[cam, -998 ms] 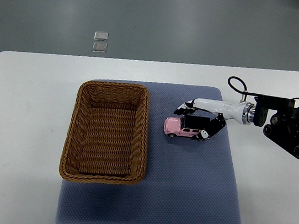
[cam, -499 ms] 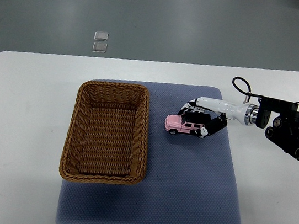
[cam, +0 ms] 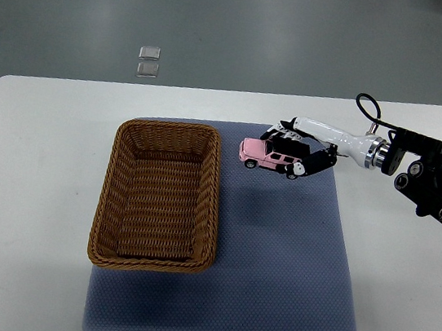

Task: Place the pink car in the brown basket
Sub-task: 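Lift the pink car and carry it over the wicker basket, then open the right hand to release the car into the basket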

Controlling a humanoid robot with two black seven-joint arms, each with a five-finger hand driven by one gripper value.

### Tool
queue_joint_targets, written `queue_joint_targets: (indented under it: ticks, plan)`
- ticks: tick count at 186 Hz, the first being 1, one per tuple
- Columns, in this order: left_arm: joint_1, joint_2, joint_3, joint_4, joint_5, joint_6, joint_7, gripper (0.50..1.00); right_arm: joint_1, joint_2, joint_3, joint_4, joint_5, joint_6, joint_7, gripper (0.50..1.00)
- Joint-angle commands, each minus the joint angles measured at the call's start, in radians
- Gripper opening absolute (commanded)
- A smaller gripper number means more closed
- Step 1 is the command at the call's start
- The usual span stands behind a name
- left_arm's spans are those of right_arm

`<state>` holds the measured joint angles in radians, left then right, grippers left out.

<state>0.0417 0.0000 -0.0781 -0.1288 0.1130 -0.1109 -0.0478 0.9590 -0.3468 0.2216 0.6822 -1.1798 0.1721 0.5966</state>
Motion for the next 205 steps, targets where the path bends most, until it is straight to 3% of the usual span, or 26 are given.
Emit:
queue_joint_targets:
  ticks: [1, 31, 65, 124, 181, 188, 205]
  plan:
    - [0.0, 0.0, 0.0, 0.0, 0.0, 0.0, 0.0, 1.0, 0.02, 0.006, 0.01, 0.003, 0.0, 0.003, 0.0, 0.5]
    - [0.001, 0.0, 0.0, 0.0, 0.0, 0.0, 0.0, 1.0, 0.06, 0.049, 0.009, 0.007, 0.0, 0.009, -0.001, 0.5]
    - [0.001, 0.0, 0.0, 0.0, 0.0, 0.0, 0.0, 1.0, 0.141, 0.153, 0.007, 0.007, 0.0, 0.073, -0.001, 0.5]
    - [0.001, 0.0, 0.0, 0.0, -0.001, 0.0, 0.0, 1.0, 0.19, 0.347, -0.076, -0.033, -0.018, 0.063, -0.018, 0.5]
    - [0.0, 0.0, 0.0, 0.0, -0.001, 0.0, 0.0, 1.0, 0.178, 0.347, -0.159, -0.046, -0.018, 0.06, -0.017, 0.5]
    - [0.0, 0.0, 0.0, 0.0, 0.0, 0.0, -0.001, 1.0, 0.172, 0.347, -0.159, -0.046, -0.017, 0.06, -0.017, 0.613]
    - [0.001, 0.0, 0.0, 0.0, -0.001, 0.0, -0.001, 1.0, 0.161, 0.347, -0.146, -0.046, -0.006, 0.058, -0.017, 0.725]
